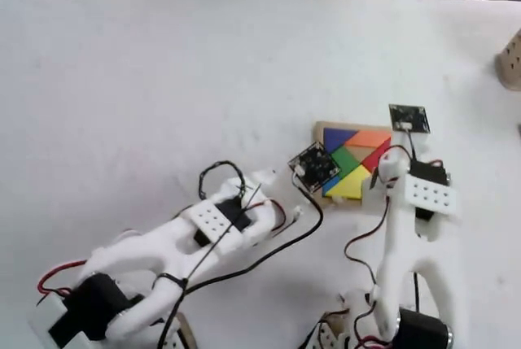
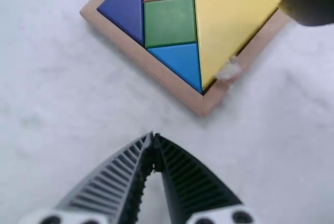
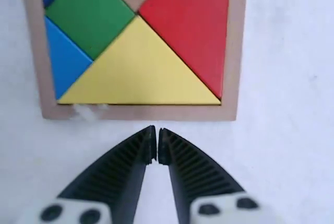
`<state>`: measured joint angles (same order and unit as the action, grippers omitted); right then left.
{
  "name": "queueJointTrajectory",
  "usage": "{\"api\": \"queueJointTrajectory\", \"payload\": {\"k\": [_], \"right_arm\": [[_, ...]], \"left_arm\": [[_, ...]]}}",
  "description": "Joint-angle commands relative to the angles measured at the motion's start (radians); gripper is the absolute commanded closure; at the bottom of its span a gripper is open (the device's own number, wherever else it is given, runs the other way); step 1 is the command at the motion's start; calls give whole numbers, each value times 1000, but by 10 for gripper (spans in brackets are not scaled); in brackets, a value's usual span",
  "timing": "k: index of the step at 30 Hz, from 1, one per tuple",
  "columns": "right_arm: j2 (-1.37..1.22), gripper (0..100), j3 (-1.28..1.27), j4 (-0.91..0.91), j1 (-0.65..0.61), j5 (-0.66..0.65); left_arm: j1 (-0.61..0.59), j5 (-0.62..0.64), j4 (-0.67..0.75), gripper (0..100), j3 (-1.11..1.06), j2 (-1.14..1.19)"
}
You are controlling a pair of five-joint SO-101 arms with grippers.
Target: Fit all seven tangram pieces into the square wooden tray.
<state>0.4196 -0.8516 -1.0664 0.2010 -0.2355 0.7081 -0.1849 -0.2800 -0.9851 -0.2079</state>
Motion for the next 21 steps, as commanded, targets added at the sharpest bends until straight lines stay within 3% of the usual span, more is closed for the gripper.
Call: {"api": "queueJointTrajectory", "payload": {"k": [1, 7, 21], "right_arm": [[35, 981, 64, 41, -163, 115], [-142, 981, 23, 262, -225, 155], [-334, 981, 147, 170, -216, 107]], "left_arm": [[-16, -9, 28, 977, 9, -41], [-16, -9, 28, 977, 9, -41], [-16, -9, 28, 977, 9, -41]]}}
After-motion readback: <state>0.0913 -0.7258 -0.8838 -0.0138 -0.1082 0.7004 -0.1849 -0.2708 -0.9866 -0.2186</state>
